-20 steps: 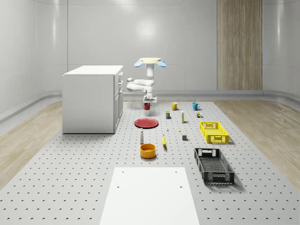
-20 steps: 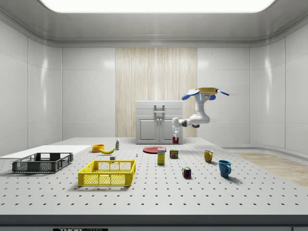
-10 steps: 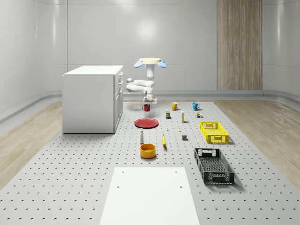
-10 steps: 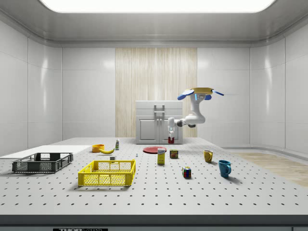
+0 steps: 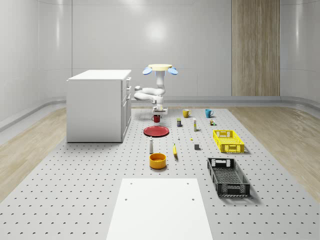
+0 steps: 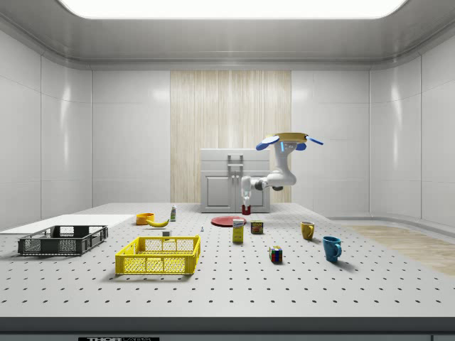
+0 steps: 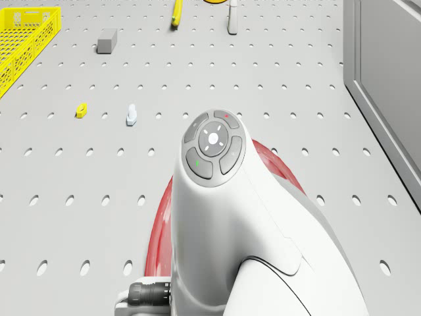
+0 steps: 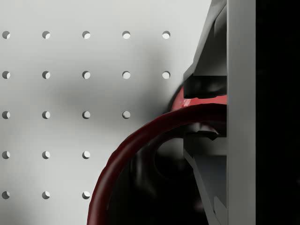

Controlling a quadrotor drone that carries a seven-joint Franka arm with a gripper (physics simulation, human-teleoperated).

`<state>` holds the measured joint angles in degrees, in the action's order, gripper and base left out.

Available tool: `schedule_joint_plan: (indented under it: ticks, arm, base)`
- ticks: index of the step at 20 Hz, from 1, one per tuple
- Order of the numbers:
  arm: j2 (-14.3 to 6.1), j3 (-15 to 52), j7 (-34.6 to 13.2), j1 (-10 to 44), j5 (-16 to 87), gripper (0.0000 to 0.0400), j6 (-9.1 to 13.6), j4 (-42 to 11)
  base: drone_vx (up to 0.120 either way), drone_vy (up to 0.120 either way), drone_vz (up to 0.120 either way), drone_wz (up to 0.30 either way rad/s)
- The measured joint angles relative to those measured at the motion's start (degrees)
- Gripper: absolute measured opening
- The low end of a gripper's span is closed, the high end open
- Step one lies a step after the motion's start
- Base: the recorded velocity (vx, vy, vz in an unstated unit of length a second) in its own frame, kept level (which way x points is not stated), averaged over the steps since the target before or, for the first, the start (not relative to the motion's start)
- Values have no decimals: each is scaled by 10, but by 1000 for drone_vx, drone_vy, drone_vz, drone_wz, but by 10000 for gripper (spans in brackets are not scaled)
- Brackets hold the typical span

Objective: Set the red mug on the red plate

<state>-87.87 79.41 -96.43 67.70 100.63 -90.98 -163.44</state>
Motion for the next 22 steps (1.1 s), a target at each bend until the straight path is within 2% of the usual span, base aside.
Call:
schedule_joint_plan:
  ticks: [3, 11, 14, 22]
  arm:
    - [-2, 0, 0, 0, -1, 100, -2, 0]
    - [-6, 1, -1, 1, -3, 100, -6, 0]
    - [-8, 1, -1, 2, -3, 100, -7, 0]
    - [-11, 1, -2, 2, -5, 100, -11, 0]
  base:
    - [120, 0, -53, 0]
    - [120, 0, 0, 0]
    - [120, 0, -107, 0]
    - [120, 0, 0, 0]
